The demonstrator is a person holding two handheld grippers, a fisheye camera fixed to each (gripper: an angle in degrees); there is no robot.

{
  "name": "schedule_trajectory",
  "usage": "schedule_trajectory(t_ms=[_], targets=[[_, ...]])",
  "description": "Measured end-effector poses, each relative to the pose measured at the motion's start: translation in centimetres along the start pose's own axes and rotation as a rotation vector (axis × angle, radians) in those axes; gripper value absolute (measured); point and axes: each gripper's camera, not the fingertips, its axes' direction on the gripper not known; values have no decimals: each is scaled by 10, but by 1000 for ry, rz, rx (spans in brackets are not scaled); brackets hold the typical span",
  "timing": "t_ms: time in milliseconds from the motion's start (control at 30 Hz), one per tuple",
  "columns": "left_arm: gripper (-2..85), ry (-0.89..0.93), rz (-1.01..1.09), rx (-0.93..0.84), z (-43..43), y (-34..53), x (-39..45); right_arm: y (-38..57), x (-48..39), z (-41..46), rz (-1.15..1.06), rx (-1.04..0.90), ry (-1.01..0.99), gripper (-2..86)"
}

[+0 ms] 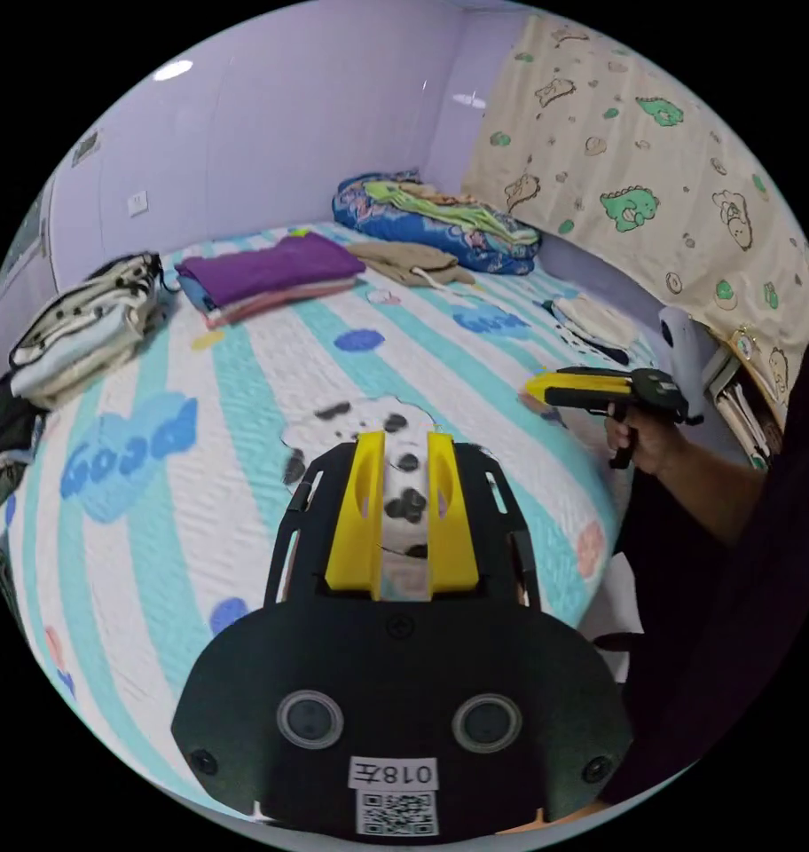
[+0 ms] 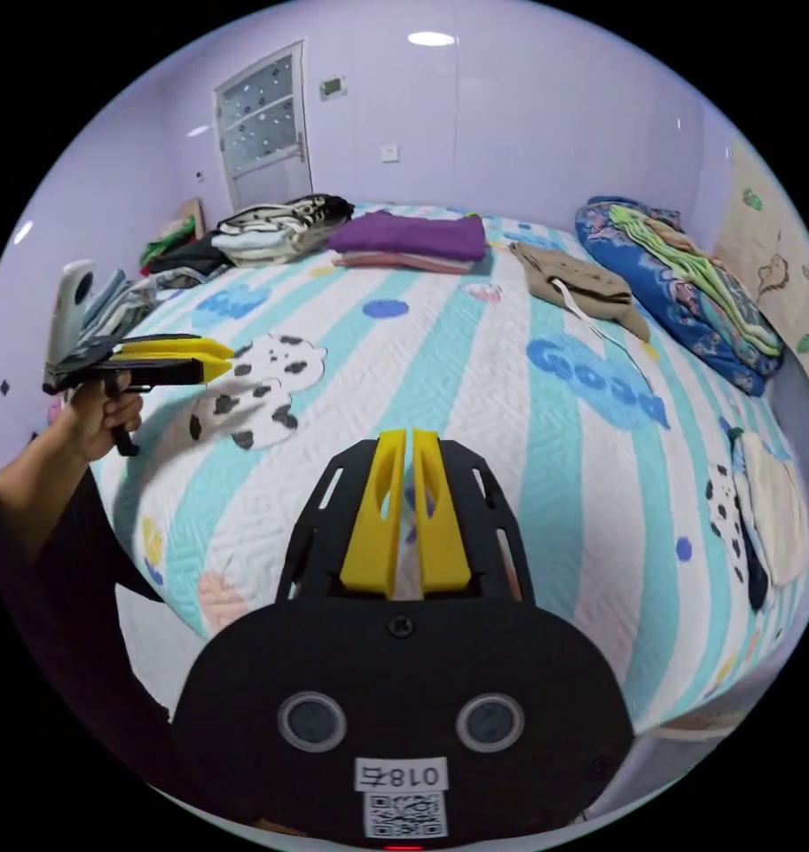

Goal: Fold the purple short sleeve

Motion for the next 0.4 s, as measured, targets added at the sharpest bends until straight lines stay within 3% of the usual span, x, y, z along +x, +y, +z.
schedule_trajectory(t_ms=[133, 400], targets=[[87, -10, 23, -161, 34, 15, 33, 29, -20, 25, -55, -63, 51, 2], [89, -90, 62, -169, 36, 28, 46, 51, 17, 30, 75, -42, -36, -2]])
